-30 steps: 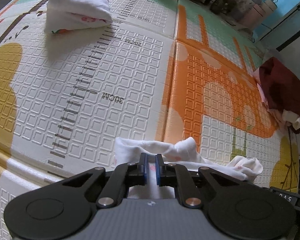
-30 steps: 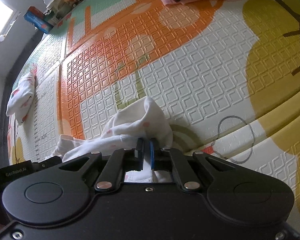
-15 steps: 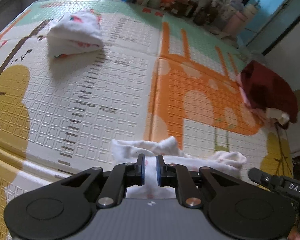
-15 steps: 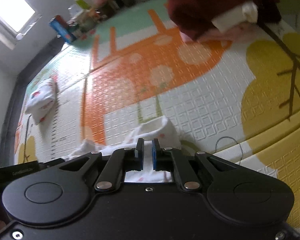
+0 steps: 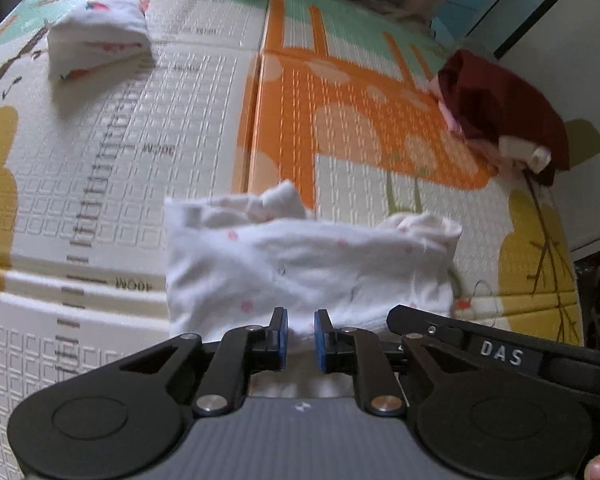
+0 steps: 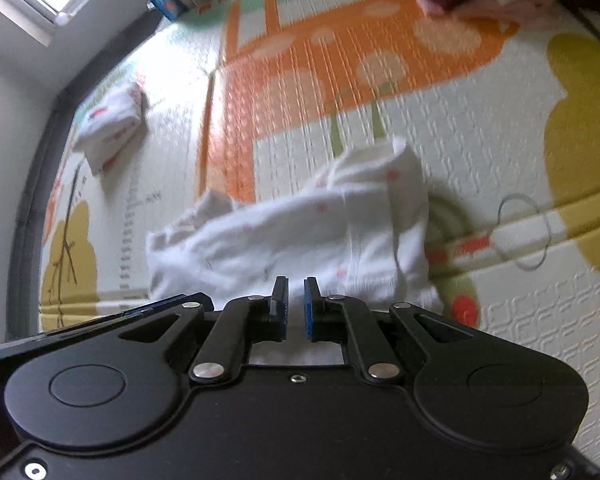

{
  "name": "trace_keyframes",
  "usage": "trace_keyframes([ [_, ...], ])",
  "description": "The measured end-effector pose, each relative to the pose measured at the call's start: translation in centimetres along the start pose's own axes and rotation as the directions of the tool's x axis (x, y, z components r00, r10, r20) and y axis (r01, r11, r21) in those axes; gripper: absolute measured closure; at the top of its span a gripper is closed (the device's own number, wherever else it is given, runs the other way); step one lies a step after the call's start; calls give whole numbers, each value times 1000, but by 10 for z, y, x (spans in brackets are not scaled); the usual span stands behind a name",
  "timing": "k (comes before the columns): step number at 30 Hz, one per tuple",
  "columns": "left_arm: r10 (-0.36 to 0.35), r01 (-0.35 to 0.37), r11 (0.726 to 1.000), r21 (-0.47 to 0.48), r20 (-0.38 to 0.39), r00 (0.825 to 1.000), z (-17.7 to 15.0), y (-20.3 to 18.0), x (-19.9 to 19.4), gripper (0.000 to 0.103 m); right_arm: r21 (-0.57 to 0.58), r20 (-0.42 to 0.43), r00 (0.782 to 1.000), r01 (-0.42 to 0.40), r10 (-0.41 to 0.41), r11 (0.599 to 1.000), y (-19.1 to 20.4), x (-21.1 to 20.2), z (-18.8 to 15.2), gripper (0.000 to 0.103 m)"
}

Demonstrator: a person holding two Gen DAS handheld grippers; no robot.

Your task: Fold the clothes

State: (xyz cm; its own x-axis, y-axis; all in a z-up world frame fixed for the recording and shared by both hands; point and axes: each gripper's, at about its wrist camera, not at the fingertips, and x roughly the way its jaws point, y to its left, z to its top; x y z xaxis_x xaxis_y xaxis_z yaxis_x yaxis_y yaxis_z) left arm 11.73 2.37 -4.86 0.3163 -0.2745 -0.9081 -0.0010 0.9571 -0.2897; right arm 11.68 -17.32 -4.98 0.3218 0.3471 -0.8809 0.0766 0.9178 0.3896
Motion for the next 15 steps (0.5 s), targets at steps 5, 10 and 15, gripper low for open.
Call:
trace_keyframes([
  [5,31,-31,999,-17,-25,999,-6,9,7,87,9,-19,999,30,-30,1000,-9,10,-6,97],
  [10,43,-44,998,-44,-28,999,-8,19,7,87,10,-30,999,34,-33,999,-14,8,-4,97],
  [15,31,-32,996,-81,-21,999,-7,31,2,88,23,-32,999,35,-35,999,-18,6,-3,99],
])
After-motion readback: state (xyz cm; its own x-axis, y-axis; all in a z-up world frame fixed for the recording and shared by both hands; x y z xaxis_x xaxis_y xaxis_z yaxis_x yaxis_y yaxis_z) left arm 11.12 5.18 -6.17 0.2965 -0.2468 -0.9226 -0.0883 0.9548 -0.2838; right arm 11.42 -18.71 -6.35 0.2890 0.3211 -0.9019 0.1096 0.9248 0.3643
